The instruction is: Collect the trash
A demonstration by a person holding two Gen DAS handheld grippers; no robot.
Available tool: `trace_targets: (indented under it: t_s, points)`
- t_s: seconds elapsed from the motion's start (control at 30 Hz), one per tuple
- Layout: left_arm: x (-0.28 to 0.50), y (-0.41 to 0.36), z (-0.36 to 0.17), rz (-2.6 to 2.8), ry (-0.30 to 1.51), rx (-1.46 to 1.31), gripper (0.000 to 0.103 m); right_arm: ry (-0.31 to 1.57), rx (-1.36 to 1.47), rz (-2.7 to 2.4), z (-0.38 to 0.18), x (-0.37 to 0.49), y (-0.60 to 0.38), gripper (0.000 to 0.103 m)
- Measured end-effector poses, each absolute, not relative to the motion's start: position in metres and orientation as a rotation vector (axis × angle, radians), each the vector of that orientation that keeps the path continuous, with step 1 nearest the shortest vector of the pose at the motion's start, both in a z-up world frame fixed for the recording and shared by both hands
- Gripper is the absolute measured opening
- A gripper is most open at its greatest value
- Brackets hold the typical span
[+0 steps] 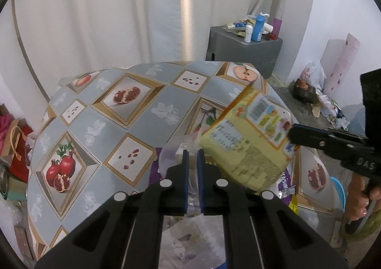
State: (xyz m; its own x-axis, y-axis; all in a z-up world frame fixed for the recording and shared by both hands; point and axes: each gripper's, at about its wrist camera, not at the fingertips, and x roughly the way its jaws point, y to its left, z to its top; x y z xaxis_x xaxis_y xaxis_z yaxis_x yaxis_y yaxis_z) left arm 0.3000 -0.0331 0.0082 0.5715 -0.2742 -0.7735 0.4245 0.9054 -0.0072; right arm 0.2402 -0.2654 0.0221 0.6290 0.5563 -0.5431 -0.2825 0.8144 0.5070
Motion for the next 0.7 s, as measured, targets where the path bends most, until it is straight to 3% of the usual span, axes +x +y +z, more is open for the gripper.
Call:
trace_targets:
  t_s: [0.47, 0.7]
  points:
    - [0.3, -0.018, 0.02, -0.409, 0.813, 0.093, 0.001, 0.653, 0.426, 0.447, 0.047, 0.219, -0.283, 0.0]
    - [0.284, -0.013, 0.048, -0.431, 0.655, 0.062, 0.001, 0.628, 0.413, 0.43, 0.057, 0.21, -0.285, 0.0]
